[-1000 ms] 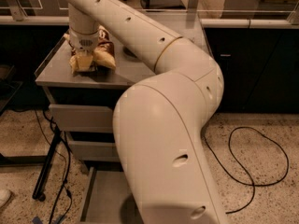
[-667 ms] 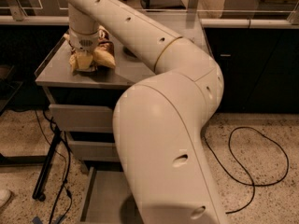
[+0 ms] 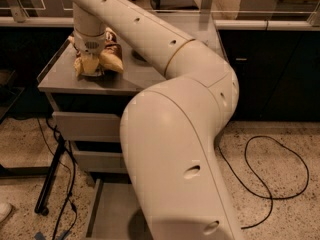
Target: Place brown chip bag into bottom drawer
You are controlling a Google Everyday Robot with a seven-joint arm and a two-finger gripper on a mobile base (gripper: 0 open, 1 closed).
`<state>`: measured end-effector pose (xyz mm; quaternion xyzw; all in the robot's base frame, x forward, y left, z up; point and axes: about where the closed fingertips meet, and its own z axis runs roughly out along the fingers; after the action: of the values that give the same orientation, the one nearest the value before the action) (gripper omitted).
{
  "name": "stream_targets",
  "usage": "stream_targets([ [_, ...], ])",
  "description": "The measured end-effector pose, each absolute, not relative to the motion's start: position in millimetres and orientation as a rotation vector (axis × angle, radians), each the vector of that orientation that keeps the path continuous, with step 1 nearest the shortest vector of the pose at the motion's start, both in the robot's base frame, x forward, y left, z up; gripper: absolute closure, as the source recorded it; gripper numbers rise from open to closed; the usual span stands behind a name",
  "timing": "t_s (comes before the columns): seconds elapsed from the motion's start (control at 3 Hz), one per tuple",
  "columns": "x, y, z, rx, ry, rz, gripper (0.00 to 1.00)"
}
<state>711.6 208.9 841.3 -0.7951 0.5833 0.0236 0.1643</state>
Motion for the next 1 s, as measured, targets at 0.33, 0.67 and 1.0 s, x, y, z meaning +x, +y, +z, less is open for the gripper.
stream_targets([
  [0.33, 712, 218, 866, -2.224, 1.629, -0.028, 1.00],
  [0.67, 707, 223, 899, -2.180, 1.575, -0.150, 1.00],
  [1.0, 695, 225, 930, -2.155, 1.515, -0.250, 1.00],
])
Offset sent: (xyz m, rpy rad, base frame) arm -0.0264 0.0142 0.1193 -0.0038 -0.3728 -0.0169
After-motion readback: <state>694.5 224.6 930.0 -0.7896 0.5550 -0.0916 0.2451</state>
